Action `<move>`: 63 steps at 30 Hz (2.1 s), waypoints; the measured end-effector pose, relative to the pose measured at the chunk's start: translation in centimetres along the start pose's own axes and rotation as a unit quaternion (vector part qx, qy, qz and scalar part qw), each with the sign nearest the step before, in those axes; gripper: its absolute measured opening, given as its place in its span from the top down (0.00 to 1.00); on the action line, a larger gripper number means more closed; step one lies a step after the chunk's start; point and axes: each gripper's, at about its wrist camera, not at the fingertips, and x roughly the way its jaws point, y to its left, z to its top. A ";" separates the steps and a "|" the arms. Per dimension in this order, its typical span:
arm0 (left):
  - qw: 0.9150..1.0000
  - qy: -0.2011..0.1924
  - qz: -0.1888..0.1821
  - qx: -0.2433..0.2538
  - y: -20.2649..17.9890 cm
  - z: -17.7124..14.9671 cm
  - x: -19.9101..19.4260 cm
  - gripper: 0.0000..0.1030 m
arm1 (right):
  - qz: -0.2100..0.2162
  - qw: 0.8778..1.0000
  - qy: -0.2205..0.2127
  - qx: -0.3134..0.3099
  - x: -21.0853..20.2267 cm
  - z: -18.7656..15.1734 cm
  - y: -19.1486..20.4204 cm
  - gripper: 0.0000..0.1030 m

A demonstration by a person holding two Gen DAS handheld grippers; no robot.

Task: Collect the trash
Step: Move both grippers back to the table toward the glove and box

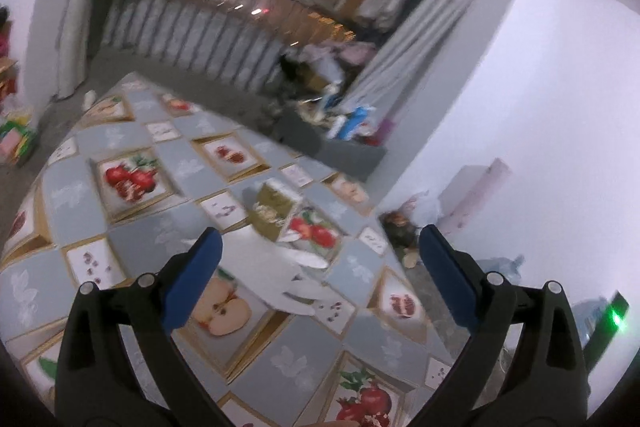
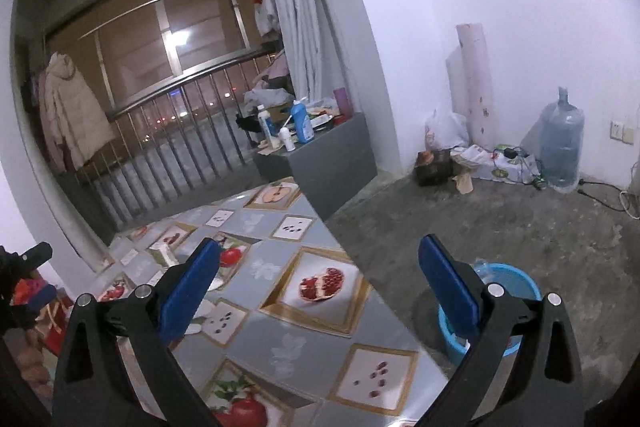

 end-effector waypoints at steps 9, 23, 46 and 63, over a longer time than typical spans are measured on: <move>0.998 0.025 -0.030 -0.048 1.2 -0.6 1.1 0.08 | 0.001 1.000 -0.015 0.005 -0.8 -0.3 1.4 0.06; 0.999 0.017 -0.017 -0.042 1.9 -0.8 0.8 0.08 | 0.004 1.000 -0.010 0.003 -0.6 -0.2 1.4 0.06; 0.996 0.038 -0.072 -0.033 2.1 -0.1 1.0 0.08 | 0.023 0.999 0.025 0.011 0.4 -0.3 2.6 0.06; 0.998 0.015 -0.054 0.007 1.6 0.3 0.4 0.08 | 0.039 0.998 0.049 0.002 1.3 -1.0 2.6 0.06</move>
